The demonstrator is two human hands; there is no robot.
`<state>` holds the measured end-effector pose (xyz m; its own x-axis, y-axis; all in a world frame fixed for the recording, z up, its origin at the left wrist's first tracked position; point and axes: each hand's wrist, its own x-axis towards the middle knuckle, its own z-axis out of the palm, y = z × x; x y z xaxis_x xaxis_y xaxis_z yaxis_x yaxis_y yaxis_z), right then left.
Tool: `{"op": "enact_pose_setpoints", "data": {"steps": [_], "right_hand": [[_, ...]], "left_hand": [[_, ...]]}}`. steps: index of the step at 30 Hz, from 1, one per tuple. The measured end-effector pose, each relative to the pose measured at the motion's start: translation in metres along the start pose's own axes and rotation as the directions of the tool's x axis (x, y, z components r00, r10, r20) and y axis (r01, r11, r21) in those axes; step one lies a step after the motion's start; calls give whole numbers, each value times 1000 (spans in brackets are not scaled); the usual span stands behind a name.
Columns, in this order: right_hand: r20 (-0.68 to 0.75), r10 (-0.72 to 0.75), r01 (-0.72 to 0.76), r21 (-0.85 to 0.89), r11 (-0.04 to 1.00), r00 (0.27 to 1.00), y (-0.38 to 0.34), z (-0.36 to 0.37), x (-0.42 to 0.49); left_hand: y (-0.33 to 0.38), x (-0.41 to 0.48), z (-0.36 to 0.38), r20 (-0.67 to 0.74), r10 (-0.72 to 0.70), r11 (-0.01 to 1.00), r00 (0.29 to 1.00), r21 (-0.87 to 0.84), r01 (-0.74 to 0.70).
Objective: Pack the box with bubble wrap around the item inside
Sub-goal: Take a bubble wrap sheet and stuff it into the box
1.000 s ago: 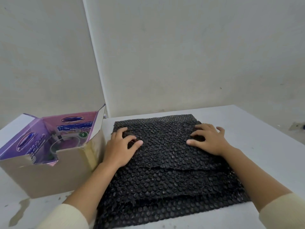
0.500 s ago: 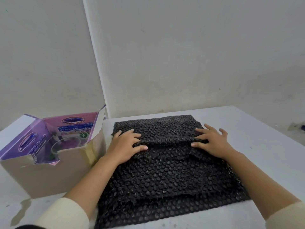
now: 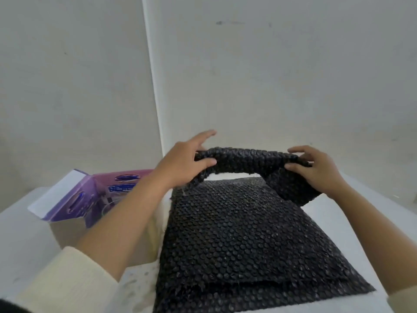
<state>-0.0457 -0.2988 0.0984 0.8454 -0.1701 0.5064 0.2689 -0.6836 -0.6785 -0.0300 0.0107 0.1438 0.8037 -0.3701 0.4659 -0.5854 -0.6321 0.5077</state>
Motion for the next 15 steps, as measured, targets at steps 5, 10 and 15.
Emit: {"op": "enact_pose_setpoints", "data": {"steps": [5, 10, 15], "right_hand": [[23, -75, 71, 133, 988, 997, -75, 30, 26], [197, -185, 145, 201, 969, 963, -156, 97, 47], [271, -229, 182, 188, 965, 935, -213, 173, 51]], "left_hand": [[-30, -10, -69, -170, -50, 999, 984, -1, 51], [-90, -44, -116, -308, -138, 974, 941, 129, 185], [-141, -74, -140, -317, -176, 921, 932, 281, 270]]}}
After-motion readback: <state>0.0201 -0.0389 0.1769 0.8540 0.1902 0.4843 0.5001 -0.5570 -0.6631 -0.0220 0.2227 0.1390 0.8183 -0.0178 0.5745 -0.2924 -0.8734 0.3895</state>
